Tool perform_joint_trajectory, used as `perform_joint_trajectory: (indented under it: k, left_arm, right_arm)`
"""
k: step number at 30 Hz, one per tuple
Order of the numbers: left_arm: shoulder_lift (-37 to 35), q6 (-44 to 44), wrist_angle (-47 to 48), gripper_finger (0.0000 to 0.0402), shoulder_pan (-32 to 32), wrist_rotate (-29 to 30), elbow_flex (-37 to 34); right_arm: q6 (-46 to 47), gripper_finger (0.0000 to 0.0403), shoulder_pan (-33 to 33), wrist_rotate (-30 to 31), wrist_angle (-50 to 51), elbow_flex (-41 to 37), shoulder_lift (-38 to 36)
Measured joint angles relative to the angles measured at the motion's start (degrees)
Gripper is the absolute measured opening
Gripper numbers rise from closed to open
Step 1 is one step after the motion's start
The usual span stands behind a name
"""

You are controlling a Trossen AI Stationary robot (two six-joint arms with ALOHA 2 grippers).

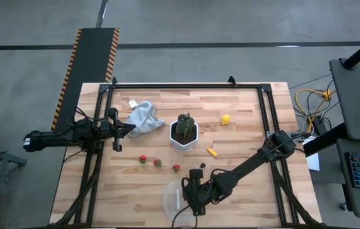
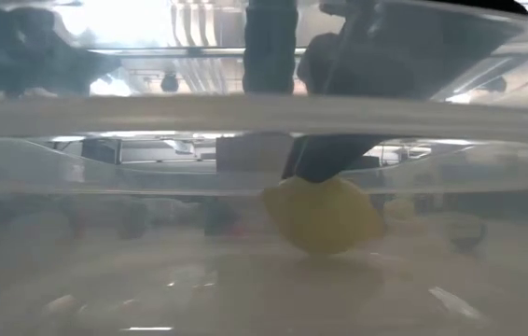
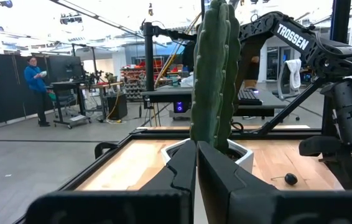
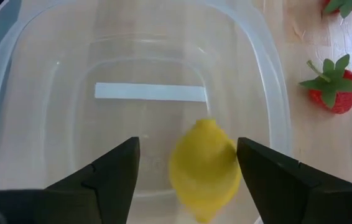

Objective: Pick and placing Produce into tupperware
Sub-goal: Put the yellow corn into the transparent bin

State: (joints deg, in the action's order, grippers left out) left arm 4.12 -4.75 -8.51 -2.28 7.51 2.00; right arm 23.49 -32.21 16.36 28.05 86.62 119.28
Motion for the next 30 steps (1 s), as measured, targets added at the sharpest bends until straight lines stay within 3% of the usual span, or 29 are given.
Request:
perform_joint_trajectory:
  k: [10, 19, 30]
  left_arm:
    - [-0.02, 0.02, -0.02, 0.0000, 0.00, 0.00, 0.00]
    - [-0.13, 0.05, -0.04, 0.0000, 0.00, 0.01, 0.00]
    - [-0.13, 0.04, -0.11, 0.0000, 0.02, 0.00, 0.00]
  right_arm:
    - [-2.50, 0.0256, 0.45, 1.70, 0.42, 4.17, -2.26]
    - [-4.27, 0.0239, 0.48, 14.24, 10.40, 4.31, -11.87]
    - [-2.54, 0.0235, 0.65, 27.86, 30.89, 3.53, -21.66]
